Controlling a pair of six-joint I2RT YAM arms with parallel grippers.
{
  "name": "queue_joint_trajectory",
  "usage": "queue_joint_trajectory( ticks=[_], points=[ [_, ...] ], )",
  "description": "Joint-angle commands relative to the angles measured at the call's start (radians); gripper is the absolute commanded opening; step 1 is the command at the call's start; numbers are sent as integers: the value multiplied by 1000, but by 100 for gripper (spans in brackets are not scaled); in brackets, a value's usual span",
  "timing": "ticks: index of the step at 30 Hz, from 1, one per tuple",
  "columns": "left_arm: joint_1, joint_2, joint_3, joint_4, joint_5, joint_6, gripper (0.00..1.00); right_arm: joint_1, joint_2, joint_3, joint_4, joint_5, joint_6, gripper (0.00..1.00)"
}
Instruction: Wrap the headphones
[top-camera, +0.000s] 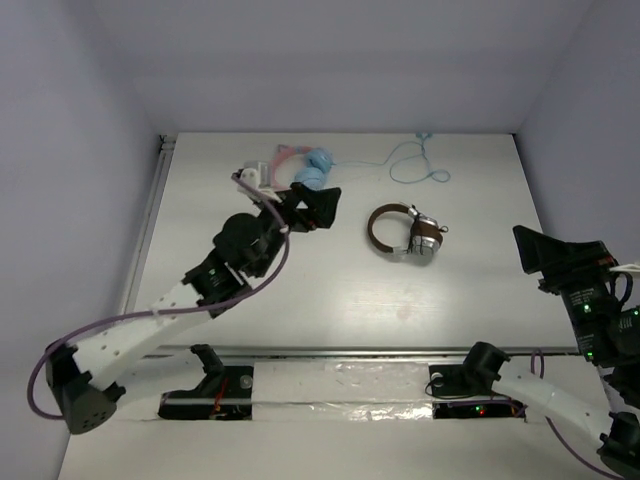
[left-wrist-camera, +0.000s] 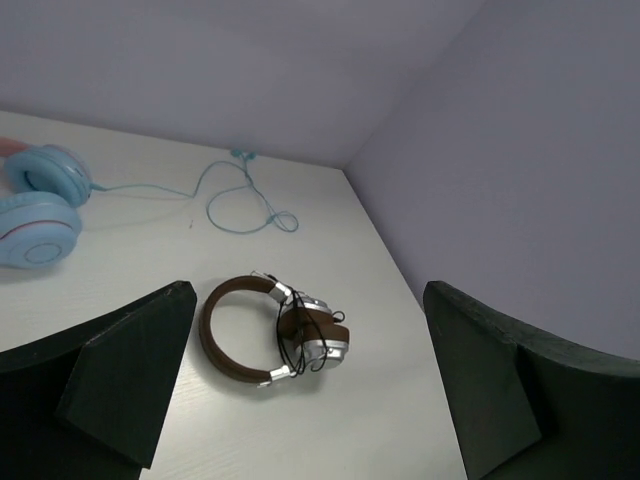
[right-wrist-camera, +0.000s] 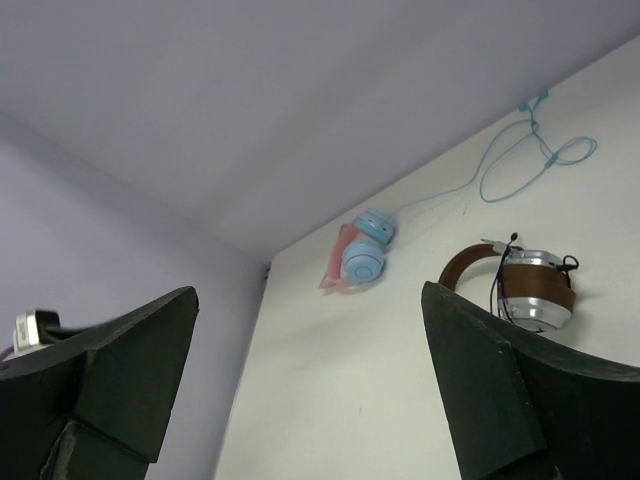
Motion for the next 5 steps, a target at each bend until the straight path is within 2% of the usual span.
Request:
queue_joint_trajectory(
  ticks=[1,5],
  points=[
    [-3,-181,-74,-31,6,16,99,-1,-30,45,-23,-25,-19,100],
    [-3,-301,-124,-148,-37,6,99,-1,-45,16,3,-50,-24,100]
  ],
)
